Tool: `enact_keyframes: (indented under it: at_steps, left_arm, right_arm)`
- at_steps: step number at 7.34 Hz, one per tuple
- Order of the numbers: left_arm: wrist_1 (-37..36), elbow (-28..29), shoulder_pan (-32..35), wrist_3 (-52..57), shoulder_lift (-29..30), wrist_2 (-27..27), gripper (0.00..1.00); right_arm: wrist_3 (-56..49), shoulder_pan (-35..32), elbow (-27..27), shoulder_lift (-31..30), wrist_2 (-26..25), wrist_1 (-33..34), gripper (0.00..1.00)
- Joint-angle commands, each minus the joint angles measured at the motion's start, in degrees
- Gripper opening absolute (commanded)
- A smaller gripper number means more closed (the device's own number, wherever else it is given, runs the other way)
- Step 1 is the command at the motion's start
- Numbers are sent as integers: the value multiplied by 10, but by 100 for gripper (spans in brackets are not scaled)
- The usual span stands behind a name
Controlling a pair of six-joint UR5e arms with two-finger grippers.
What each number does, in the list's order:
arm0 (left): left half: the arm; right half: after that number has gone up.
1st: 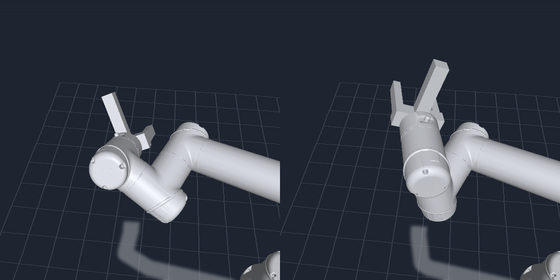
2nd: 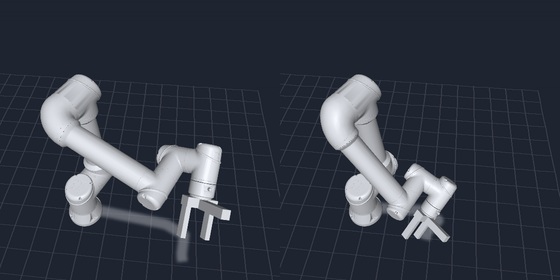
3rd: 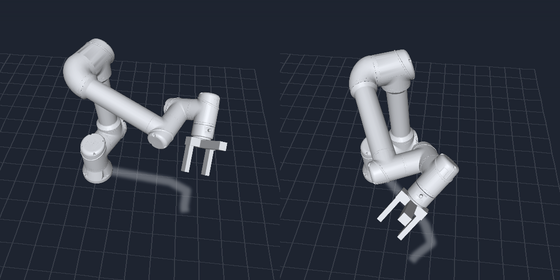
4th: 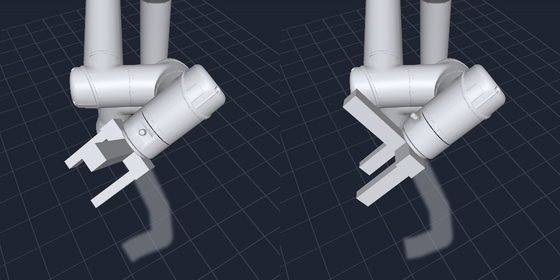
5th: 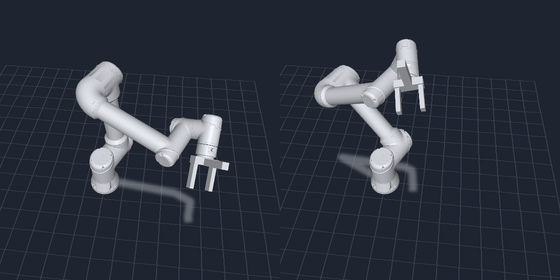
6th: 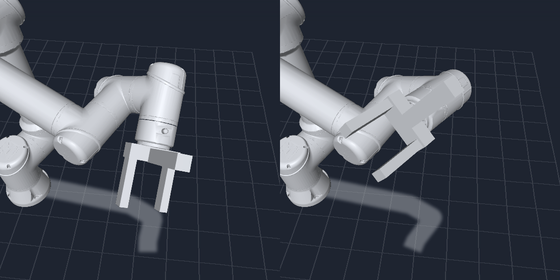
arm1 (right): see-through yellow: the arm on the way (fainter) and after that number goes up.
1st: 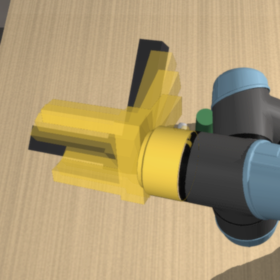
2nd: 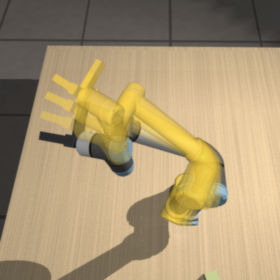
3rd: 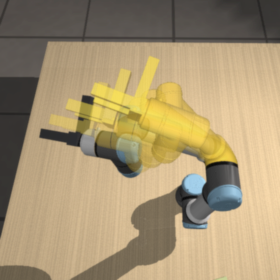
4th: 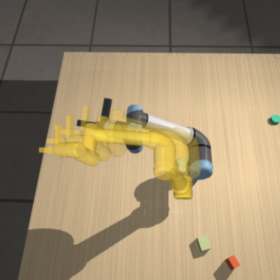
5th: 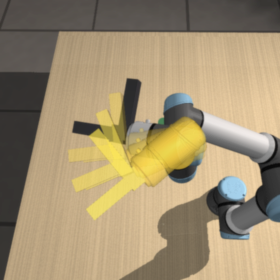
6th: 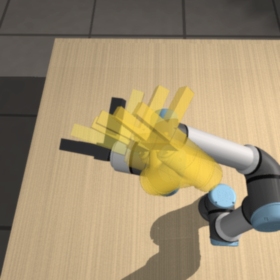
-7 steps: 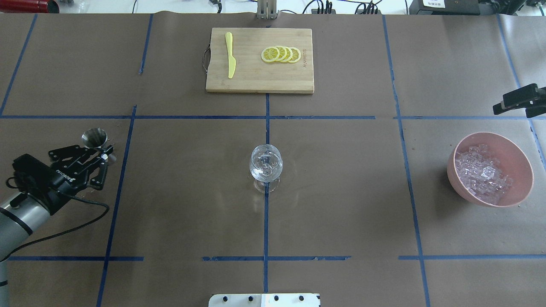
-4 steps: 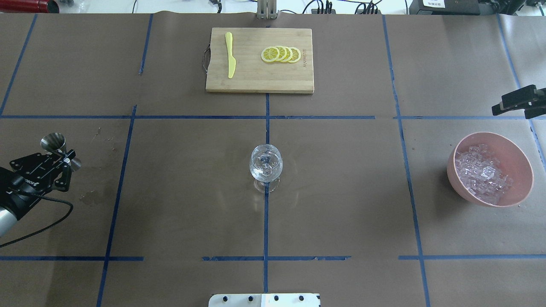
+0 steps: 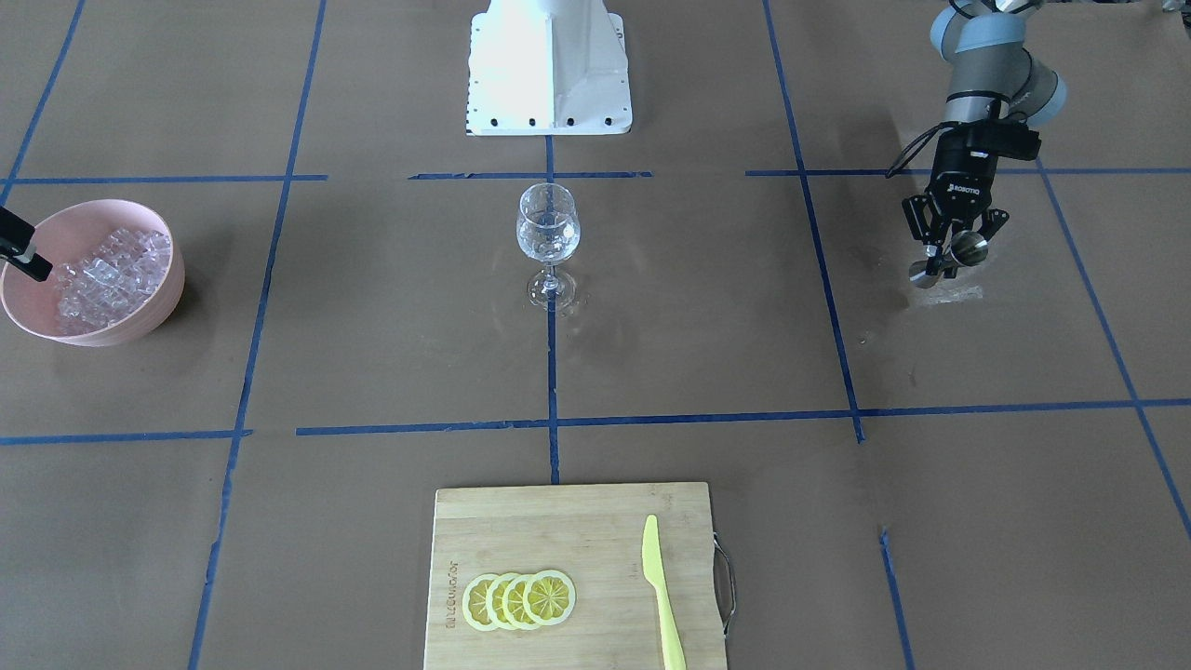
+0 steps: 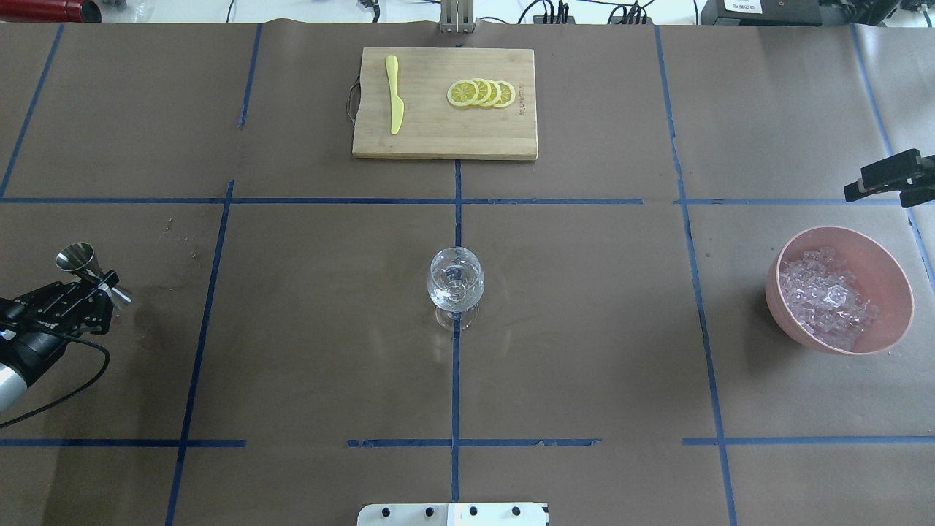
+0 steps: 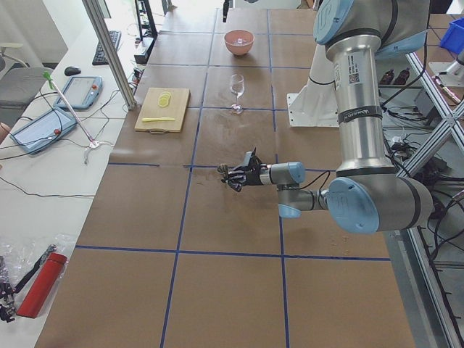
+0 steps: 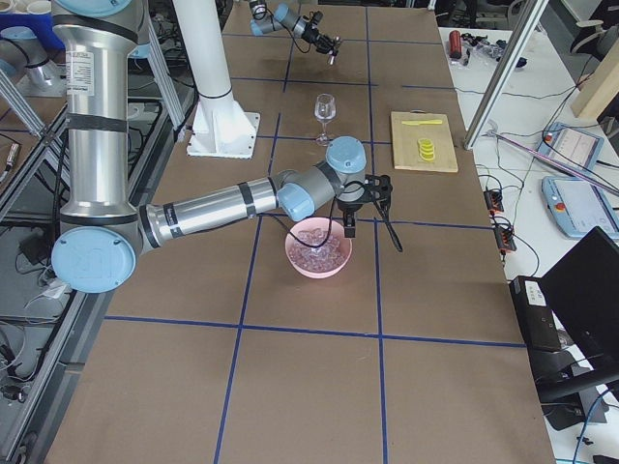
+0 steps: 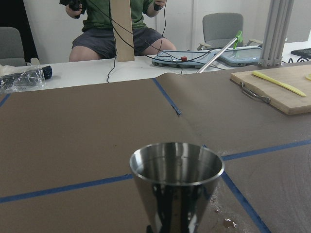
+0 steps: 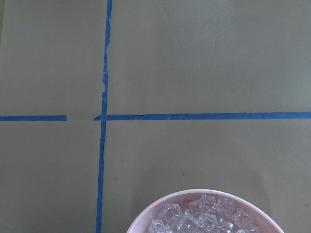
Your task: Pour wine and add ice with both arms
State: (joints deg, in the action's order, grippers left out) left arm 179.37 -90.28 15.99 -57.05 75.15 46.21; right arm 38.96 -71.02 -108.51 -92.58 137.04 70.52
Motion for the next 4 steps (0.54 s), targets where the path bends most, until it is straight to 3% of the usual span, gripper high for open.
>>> enact_keyframes:
  at_steps: [1,4]
  left_arm:
    - [-1,22,-11,-16,4,-3,4]
    - [4,19,-16,-13,18,-23,7]
  right_arm:
    - [0,0,-1,-2,2,0,100]
    - [1,0,-1,-3,3,0,100]
